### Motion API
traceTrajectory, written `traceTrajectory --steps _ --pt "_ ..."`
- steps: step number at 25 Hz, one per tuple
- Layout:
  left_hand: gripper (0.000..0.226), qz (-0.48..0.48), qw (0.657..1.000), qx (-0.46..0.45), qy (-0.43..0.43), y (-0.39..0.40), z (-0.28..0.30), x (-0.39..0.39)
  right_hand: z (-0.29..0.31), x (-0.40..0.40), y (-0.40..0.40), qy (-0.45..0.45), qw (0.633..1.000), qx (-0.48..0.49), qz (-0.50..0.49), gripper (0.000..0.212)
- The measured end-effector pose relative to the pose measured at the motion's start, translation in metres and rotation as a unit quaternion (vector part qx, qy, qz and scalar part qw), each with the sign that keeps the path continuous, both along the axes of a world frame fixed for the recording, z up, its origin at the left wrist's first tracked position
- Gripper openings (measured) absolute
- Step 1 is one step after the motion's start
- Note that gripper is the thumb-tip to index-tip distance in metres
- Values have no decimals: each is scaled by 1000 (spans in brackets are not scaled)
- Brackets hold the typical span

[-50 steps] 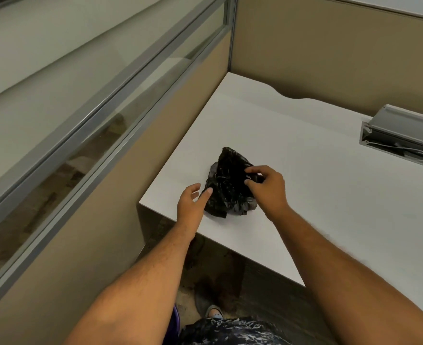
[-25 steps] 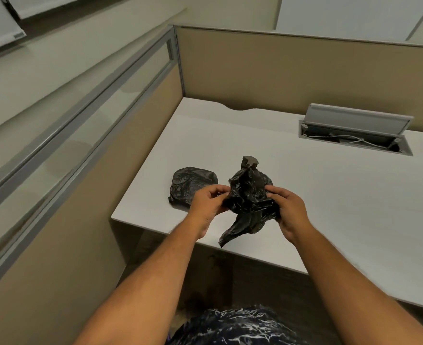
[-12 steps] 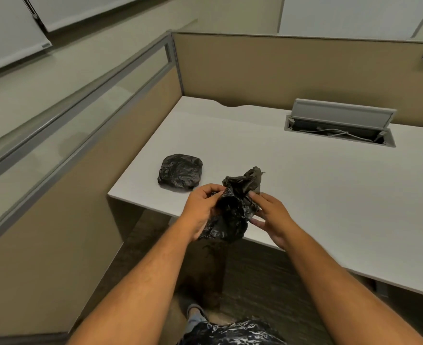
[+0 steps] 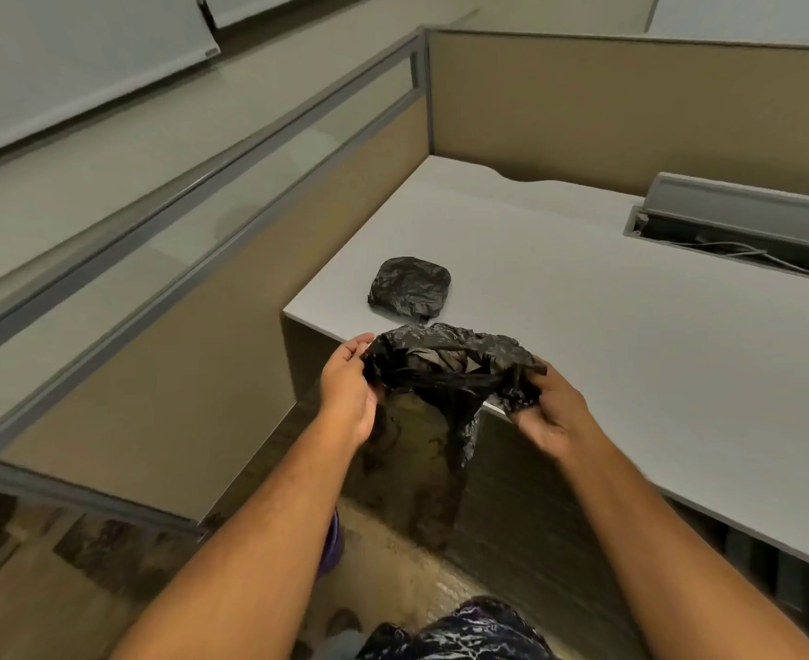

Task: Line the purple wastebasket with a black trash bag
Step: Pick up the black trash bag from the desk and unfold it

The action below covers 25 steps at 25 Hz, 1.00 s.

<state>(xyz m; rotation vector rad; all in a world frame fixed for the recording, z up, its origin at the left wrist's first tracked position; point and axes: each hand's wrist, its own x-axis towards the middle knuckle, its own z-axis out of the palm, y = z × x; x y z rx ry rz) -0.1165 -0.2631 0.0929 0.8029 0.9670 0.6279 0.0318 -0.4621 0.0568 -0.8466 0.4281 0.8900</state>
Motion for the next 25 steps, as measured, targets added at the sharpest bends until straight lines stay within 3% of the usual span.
traceTrajectory --steps 4,7,10,12,13,14,17,19,21,23,25 --pt "31 9 998 -31 51 17 -3 -36 -3 -17 23 -31 998 -50 14 42" --pt "67 -128 980 97 117 33 -11 -82 5 -46 47 -43 997 -55 44 29" --pt "60 -310 887 283 194 59 -18 -130 8 -77 70 -26 999 -30 37 5" --pt "48 -392 806 360 257 77 -26 -156 7 -97 85 -47 997 -44 48 21" --pt "40 -397 788 383 273 88 -32 -170 5 -109 95 -80 992 -69 77 34" --pt "34 -380 788 395 279 99 -39 -182 3 -122 106 -125 979 -114 112 45" --pt "27 -282 852 335 285 131 -56 -218 -14 -164 132 -241 920 -254 175 54" --pt "15 -214 895 246 303 150 -57 -239 -25 -193 141 -287 891 -304 176 41" --pt "18 -126 946 90 283 170 -54 -258 -37 -220 148 -354 856 -330 181 39" --pt "17 -57 960 -62 268 190 -52 -279 -51 -247 154 -426 810 -358 186 39" --pt "12 -42 956 -117 267 206 -60 -300 -62 -270 157 -477 766 -378 207 31"
